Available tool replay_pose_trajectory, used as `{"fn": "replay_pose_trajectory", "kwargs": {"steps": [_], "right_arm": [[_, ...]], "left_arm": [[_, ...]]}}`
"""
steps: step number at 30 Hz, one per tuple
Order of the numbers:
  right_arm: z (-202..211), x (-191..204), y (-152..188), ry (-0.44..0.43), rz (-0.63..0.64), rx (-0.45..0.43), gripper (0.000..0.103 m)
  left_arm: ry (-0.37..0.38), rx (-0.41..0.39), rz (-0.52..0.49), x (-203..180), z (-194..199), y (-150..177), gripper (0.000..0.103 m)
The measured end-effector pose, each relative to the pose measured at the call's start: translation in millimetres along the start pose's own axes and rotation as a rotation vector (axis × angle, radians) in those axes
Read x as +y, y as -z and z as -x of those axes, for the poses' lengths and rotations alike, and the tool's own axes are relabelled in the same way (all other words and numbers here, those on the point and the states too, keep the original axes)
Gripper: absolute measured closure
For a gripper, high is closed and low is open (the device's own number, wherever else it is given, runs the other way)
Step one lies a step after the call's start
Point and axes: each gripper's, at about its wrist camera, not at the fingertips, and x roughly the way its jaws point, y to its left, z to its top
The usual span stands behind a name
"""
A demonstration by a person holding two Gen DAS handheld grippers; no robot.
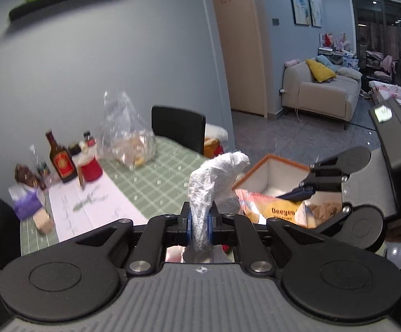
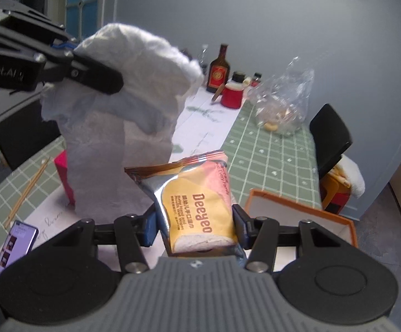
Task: Organize soft objects
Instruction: 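Lift and carry the packet with the right gripper while the left gripper carries the bag to the box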
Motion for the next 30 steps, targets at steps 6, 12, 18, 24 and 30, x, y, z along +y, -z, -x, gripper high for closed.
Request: {"fn": "replay_pose_trajectory", "kwargs": {"steps": [6, 12, 18, 24, 30], "right_arm": [[31.3, -32.7, -1.0, 0.035, -0.071, -0.070, 0.050], [55.6, -58.9, 6.3, 0.081, -0.115, -0.098, 0.050], [75.0, -90.2, 19.1, 0.143, -0.175, -0.117, 0.050], [79.9, -108.7, 35.0, 0.192, -0.205, -0.094, 0.050], [81.1, -121.7, 46.4, 0.215, -0.233, -0.076, 0.050]], "left_arm": [[0.029, -0.068, -0.064, -31.0, 8.2, -48.7, 0.091], [0.054, -0.126, -0.075, -53.9, 1.2, -75.3, 0.091], [0.107, -0.182, -0.006, -64.2, -17.6, -87.6, 0.091], [0.136, -0.187, 0.020, -75.1, -48.1, -89.0, 0.091], [0.176, -0.148, 0.081, -78.4, -73.3, -84.1, 0.091]]}}
